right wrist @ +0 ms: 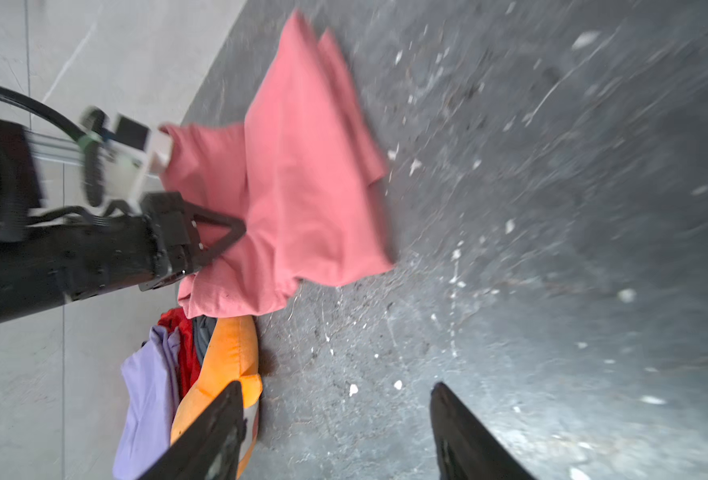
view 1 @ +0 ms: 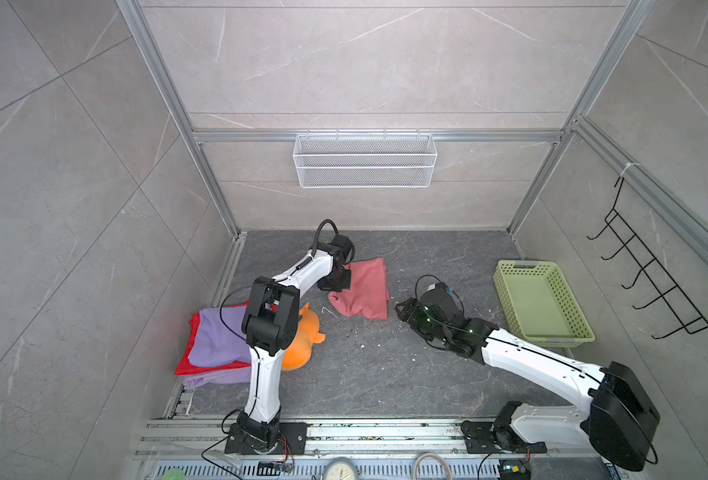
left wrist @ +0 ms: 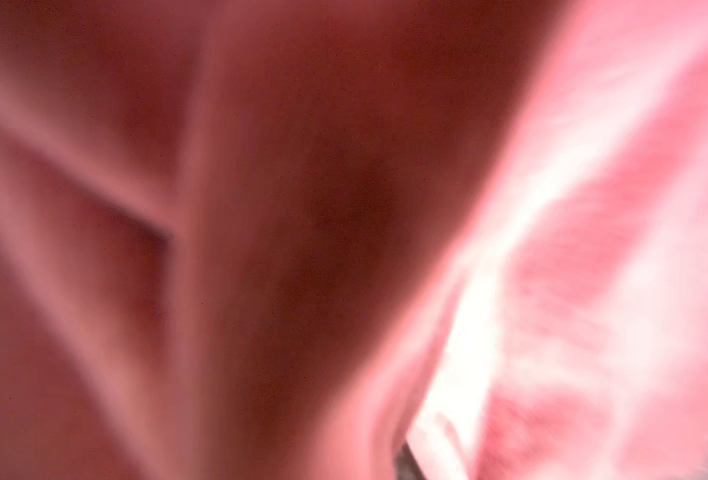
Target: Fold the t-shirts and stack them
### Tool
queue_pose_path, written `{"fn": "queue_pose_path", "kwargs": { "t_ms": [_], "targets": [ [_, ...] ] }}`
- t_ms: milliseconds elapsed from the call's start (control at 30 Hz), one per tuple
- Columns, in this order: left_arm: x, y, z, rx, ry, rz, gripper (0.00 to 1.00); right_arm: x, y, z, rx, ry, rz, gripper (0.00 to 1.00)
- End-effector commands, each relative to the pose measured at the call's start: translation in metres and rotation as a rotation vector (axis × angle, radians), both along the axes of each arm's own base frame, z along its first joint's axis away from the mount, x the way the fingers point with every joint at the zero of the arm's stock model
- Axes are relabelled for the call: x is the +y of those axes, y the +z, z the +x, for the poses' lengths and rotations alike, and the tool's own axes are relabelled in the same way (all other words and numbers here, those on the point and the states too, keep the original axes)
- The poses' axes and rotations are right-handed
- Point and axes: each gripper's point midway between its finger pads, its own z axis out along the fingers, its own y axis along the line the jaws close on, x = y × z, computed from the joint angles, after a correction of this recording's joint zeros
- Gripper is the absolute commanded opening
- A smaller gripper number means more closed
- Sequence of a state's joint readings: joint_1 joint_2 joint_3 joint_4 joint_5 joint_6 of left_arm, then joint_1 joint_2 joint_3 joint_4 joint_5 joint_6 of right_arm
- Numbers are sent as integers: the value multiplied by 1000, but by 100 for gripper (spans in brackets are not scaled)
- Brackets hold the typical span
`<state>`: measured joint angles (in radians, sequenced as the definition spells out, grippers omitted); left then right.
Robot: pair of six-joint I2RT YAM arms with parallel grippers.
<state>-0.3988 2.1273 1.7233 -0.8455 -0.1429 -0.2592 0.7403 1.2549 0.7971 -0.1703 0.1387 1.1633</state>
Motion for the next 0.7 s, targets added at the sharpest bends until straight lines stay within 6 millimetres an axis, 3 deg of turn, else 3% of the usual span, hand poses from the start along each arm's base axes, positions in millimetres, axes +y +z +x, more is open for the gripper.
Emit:
{"fn": "queue_pose_path", "kwargs": {
  "t_ms": [0,200,400,433,667],
  "targets": [
    [73,14,21,-10,-39,183,0,-36,10,0,-44,-69,-165,73],
    [135,20,64,-52,-49,279,0,-66,24,-2,-68,-153,-279,76],
    [205,19,97,-82,30,346,0,-78,36,2,-84,-204,-332,77],
    [216,7,100,-62,53,337,0,-78,38,3,-86,-211,-337,77],
    [257,0,130,-134,105,304,0,-72,40,15,-68,-215,-385,80]
  ]
}}
